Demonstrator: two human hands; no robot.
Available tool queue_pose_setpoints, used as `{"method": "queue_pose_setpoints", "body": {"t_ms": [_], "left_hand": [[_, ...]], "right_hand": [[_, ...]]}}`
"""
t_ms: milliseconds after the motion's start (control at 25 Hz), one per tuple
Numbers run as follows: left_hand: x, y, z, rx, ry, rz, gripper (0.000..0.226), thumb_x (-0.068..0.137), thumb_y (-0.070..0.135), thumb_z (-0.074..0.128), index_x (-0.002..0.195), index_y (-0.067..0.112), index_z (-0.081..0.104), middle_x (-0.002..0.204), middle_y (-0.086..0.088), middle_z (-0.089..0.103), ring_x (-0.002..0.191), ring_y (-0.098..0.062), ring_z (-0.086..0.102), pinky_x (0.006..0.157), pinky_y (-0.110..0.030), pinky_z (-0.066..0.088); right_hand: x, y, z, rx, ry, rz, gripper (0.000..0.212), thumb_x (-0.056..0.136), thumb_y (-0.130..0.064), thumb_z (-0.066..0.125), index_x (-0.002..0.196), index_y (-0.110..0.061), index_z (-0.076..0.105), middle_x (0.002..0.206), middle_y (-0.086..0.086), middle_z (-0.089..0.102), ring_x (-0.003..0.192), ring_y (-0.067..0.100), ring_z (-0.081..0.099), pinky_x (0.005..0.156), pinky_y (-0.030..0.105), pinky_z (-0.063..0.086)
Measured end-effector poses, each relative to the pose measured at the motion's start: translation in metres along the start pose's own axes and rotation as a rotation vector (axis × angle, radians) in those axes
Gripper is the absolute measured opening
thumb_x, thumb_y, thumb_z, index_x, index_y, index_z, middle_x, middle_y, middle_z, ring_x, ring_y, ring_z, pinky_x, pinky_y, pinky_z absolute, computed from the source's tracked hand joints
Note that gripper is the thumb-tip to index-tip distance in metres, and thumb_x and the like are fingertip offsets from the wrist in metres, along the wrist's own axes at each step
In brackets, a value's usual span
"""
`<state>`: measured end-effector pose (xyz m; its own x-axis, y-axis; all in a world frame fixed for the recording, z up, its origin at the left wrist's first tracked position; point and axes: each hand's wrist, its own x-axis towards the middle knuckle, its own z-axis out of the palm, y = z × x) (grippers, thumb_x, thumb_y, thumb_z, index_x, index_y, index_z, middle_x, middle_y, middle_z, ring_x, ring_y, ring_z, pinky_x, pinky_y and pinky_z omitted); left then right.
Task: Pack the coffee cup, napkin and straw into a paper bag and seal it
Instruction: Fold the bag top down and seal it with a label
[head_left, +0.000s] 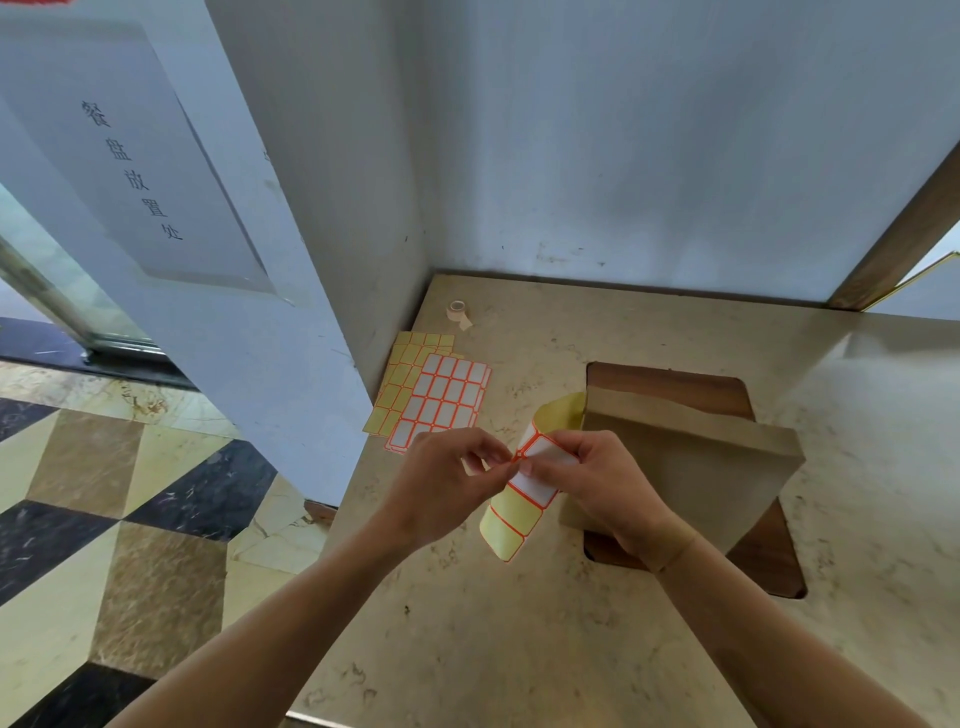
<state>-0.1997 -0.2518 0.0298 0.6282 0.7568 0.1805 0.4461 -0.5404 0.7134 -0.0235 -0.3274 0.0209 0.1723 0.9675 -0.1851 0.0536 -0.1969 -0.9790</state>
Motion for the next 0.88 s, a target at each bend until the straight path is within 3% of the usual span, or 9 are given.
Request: {"method": "queue_pose_setpoints", "body": {"t_ms": [320,520,600,760,880], "left_hand": [[0.002,-0.006,-0.001,0.053,-0.044,0.019,0.010,0.084,0.030,0.072,0.090,0.022,0.075,0.075,0.027,0.060,0.083,0.017,0.056,0.070,0.002,0.038],[0.002,-0.008,-0.001,0.086,-0.027,0.049,0.007,0.084,0.030,0.071,0.088,0.024,0.073,0.076,0.022,0.063,0.087,0.010,0.057,0.072,0.001,0.039],[0.000,-0.008,-0.002,0.033,-0.028,0.032,0.002,0.084,0.029,0.071,0.083,0.030,0.070,0.073,0.026,0.062,0.084,0.008,0.059,0.073,-0.001,0.041],[0.000,-0.010,-0.005,-0.137,-0.070,-0.026,0.017,0.085,0.023,0.071,0.078,0.038,0.067,0.070,0.027,0.066,0.081,0.006,0.061,0.069,-0.003,0.040],[0.001,-0.014,-0.006,-0.222,-0.088,-0.068,0.016,0.086,0.021,0.071,0.079,0.036,0.069,0.075,0.032,0.066,0.081,0.009,0.058,0.066,-0.002,0.039]], "right_hand": [[0.004,0.000,0.003,-0.192,0.012,-0.051,0.001,0.084,-0.024,0.071,0.083,-0.025,0.072,0.083,-0.006,0.074,0.078,0.007,0.071,0.065,0.018,0.056],[0.005,0.001,0.006,-0.196,0.038,-0.070,0.002,0.081,-0.026,0.072,0.081,-0.027,0.070,0.078,-0.007,0.072,0.076,0.008,0.070,0.062,0.017,0.055],[0.005,0.000,0.007,-0.170,0.012,-0.080,0.002,0.081,-0.024,0.071,0.082,-0.025,0.071,0.079,-0.010,0.072,0.076,0.007,0.070,0.060,0.015,0.053],[0.005,0.000,0.006,-0.112,-0.032,-0.055,0.006,0.083,-0.021,0.070,0.085,-0.025,0.069,0.080,-0.017,0.071,0.078,0.004,0.070,0.059,0.011,0.051],[0.007,0.002,0.004,-0.077,-0.043,-0.017,0.006,0.083,-0.021,0.071,0.087,-0.025,0.069,0.083,-0.010,0.072,0.080,0.005,0.070,0.060,0.013,0.053]]}}
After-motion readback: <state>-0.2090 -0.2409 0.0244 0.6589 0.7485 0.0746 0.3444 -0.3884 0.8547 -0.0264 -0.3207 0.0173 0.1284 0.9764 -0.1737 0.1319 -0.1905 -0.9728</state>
